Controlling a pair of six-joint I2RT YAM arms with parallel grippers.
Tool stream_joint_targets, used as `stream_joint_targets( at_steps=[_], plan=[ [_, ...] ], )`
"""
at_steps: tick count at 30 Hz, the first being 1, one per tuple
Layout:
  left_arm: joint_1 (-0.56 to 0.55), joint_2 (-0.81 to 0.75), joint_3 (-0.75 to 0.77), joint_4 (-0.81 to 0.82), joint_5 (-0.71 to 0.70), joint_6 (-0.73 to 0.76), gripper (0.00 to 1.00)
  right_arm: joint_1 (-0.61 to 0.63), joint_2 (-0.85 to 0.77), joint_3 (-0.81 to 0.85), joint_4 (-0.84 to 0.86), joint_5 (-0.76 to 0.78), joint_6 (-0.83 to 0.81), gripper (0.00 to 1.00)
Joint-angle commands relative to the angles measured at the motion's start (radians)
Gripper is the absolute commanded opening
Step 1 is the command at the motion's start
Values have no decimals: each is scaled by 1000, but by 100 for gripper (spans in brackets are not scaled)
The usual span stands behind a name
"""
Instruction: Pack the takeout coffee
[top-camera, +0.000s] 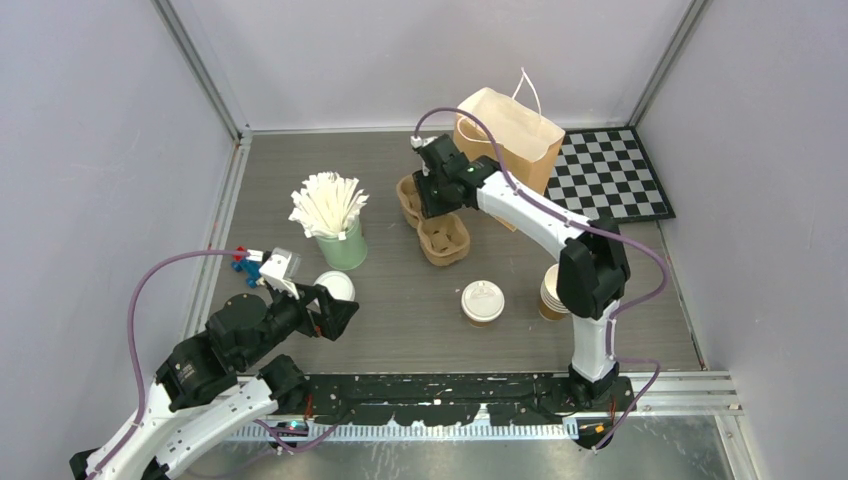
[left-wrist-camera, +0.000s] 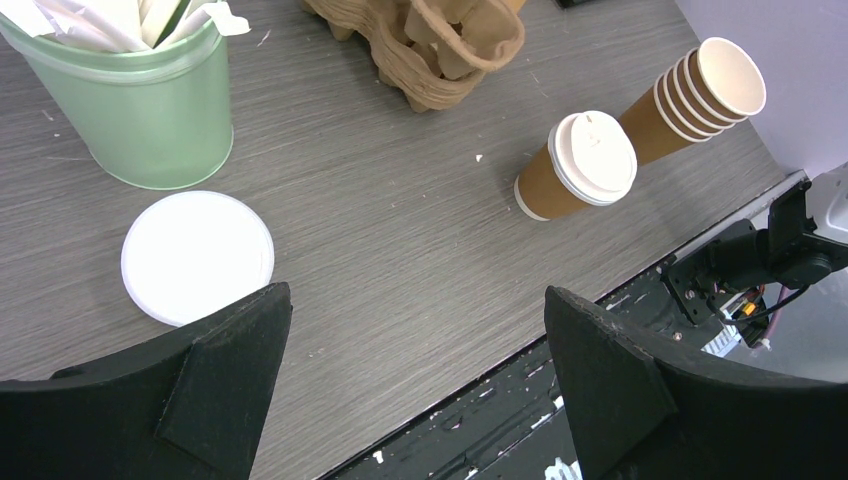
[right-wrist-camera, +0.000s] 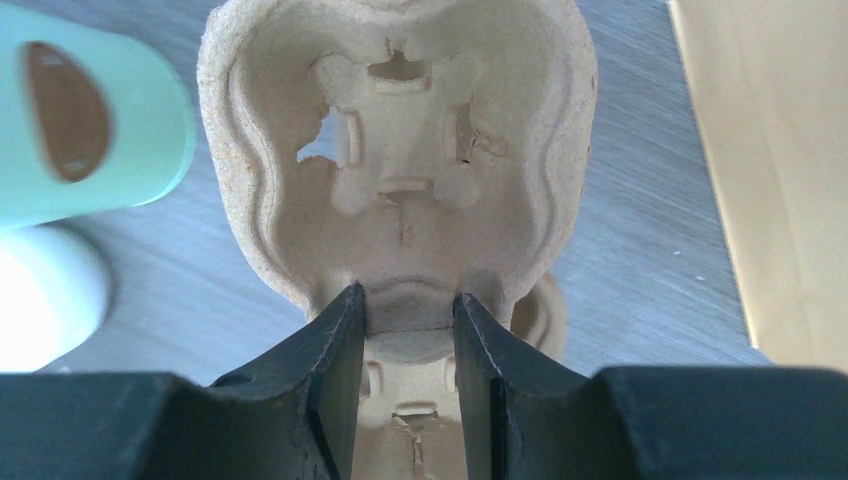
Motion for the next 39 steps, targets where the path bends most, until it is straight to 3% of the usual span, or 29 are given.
stream_joint_targets(
  at_steps=[1, 5, 11, 28, 39],
  plan=[
    [-4, -4, 0, 44, -12, 15, 100, 3, -151, 46, -7, -174, 43, 39],
    [-4, 24, 21, 38, -27, 13, 100, 3, -216, 29, 23, -269, 59, 40],
    [-3, 78, 49, 25, -38, 19, 100, 1, -308, 63, 25, -272, 58, 40],
    [-3, 293, 66, 120, 151, -2, 98, -129, -494, 184, 54, 130, -161, 42],
    [-4, 202, -24, 127, 172, -49, 96, -227, -463, 232, 186, 228, -367, 42]
  ],
)
